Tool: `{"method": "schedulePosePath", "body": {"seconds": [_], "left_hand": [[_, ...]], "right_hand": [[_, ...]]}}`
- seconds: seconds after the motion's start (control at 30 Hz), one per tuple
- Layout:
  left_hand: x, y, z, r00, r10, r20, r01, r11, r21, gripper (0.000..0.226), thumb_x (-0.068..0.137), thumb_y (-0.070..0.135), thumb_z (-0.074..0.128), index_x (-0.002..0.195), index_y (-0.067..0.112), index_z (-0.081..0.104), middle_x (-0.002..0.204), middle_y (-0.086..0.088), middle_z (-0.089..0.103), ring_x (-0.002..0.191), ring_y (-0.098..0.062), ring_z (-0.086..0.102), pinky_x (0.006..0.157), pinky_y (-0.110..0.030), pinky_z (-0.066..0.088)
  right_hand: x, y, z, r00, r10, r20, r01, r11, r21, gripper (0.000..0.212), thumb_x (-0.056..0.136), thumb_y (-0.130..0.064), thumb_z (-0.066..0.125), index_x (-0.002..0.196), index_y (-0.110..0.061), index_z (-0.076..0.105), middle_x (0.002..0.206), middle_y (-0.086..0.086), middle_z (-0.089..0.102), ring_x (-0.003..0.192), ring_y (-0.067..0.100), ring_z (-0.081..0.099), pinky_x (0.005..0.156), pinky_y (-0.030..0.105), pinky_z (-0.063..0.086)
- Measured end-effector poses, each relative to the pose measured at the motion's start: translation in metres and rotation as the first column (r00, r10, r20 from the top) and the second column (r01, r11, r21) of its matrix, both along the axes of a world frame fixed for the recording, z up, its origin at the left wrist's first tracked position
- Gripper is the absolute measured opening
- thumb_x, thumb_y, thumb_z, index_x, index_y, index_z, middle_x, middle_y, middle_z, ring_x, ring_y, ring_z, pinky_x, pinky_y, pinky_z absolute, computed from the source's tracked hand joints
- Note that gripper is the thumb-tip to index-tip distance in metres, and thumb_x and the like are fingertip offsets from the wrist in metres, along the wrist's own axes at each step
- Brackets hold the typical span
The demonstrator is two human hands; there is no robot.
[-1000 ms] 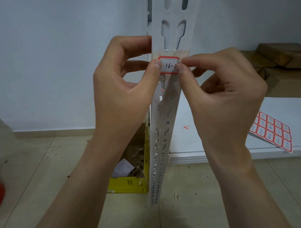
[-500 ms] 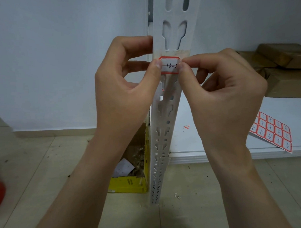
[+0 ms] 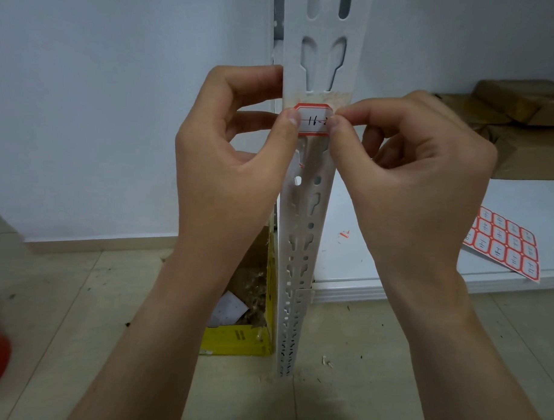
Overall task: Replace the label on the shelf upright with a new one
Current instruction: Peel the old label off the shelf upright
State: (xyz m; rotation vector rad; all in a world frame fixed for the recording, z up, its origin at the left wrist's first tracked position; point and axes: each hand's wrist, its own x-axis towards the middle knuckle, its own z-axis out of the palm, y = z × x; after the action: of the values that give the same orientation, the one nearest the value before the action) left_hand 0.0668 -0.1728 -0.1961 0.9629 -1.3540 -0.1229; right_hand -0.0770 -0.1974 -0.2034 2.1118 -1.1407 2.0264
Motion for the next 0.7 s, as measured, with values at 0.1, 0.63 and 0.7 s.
{"method": "schedulePosePath", "body": {"seconds": [0.1,0.63,0.7], "left_hand": [[0.0,-0.0004,0.0003,1.0,0.006,0.002,-0.006,1.0,-0.003,0.022,0.1,0.013,0.068,0.118,0.02,0.058,0.116,0.01,0.07,0.109,-0.012,0.075,0.085,-0.031,0.066],[0.0005,-0.0017,-0.0007,1.0,0.02,0.018,-0.019,1.0,-0.021,0.022,0.1,0.012,0.068,0.119,0.019,0.058,0.114,0.014,0.068,0.109,-0.01,0.074,0.086,-0.03,0.066],[0.0005,-0.0016,-0.0007,1.0,0.021,0.022,-0.02,1.0,-0.022,0.022,0.1,0.013,0.068,0.119,0.019,0.058,0.115,0.014,0.068,0.109,-0.01,0.074,0.086,-0.031,0.066]], "right_hand": [[0.0004,0.0003,0.0003,1.0,-0.004,-0.009,0.004,1.0,0.0,0.009,0.095,-0.022,0.075,0.091,-0.016,0.079,0.077,-0.013,0.057,0.064,-0.011,0.046,0.059,0.005,0.04],[-0.0016,0.0014,0.002,1.0,0.003,-0.015,-0.003,1.0,-0.012,0.008,0.094,-0.021,0.076,0.088,-0.017,0.079,0.072,-0.006,0.06,0.062,-0.004,0.048,0.056,0.015,0.042],[-0.0016,0.0017,0.0024,1.0,0.002,-0.014,-0.003,1.0,-0.016,0.008,0.094,-0.021,0.076,0.087,-0.016,0.079,0.071,-0.005,0.06,0.062,-0.004,0.048,0.056,0.015,0.042]]}}
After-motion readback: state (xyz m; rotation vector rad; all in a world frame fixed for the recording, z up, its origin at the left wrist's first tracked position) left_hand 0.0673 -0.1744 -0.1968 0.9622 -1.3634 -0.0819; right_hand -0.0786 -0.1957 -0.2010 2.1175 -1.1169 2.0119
